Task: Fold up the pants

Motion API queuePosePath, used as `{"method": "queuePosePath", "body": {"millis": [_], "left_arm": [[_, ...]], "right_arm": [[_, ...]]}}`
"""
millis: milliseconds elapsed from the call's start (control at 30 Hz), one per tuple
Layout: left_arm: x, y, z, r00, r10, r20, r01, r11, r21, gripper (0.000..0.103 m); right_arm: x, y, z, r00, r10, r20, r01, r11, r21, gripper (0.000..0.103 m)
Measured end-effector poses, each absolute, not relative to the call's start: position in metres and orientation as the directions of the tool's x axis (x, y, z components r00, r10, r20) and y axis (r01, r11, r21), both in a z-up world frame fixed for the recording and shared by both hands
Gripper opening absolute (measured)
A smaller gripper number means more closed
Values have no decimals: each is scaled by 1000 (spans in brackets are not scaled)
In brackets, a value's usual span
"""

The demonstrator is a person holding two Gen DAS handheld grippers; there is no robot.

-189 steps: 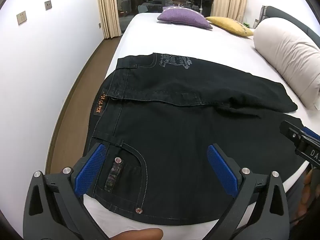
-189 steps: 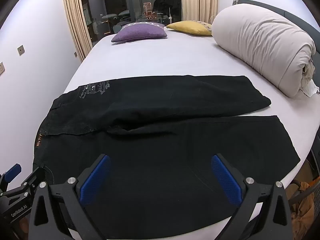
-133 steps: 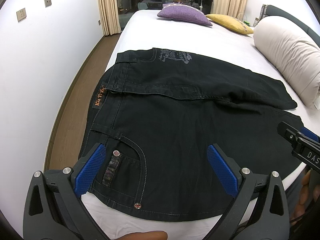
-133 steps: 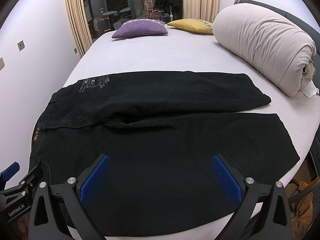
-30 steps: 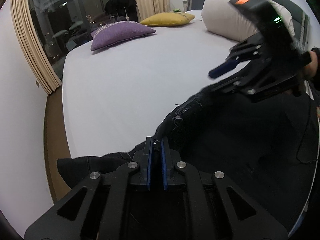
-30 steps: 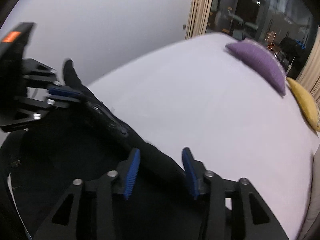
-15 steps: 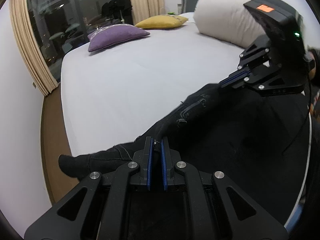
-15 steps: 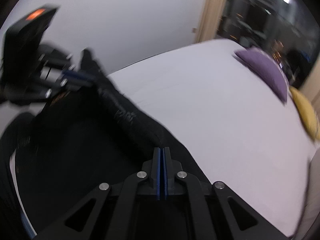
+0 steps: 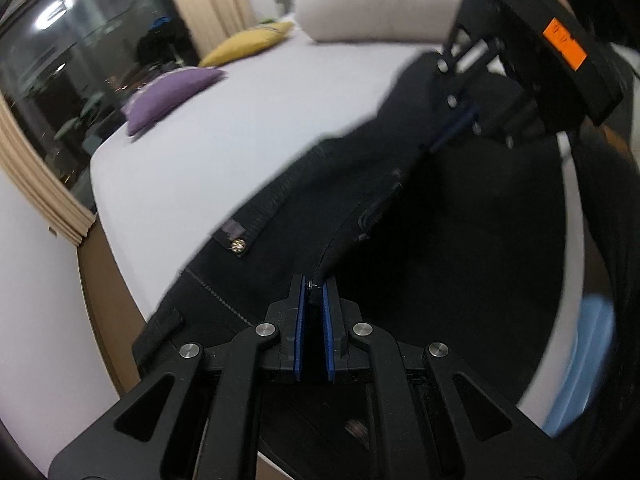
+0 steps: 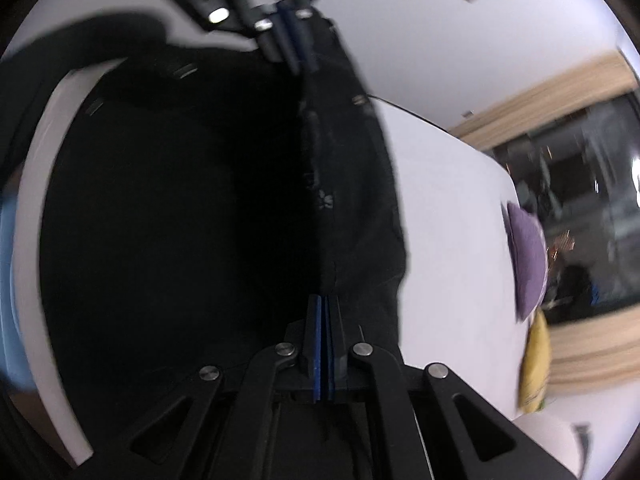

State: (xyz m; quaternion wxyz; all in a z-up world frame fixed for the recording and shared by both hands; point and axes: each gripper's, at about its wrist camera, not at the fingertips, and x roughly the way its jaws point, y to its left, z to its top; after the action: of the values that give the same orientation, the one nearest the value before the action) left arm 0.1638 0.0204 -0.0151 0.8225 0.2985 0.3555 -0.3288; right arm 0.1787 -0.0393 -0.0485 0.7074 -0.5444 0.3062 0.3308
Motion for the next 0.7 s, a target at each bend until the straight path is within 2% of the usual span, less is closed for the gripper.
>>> {"method": "queuePosePath", "body": {"millis": [200, 367, 700], "left_arm": [[128, 11, -35, 483, -325, -813, 800, 542, 259, 7], [111, 7, -32, 464, -338, -819, 827, 496, 264, 7], [84, -1, -66, 392, -316, -864, 865, 446, 230, 7]], "right_arm": [[131, -37, -69, 598, 109, -794, -802, 90, -591, 2], [111, -32, -63, 616, 98, -782, -787, 34, -616, 2], [99, -23, -84, 573, 80, -816, -819, 94, -566, 2]]}}
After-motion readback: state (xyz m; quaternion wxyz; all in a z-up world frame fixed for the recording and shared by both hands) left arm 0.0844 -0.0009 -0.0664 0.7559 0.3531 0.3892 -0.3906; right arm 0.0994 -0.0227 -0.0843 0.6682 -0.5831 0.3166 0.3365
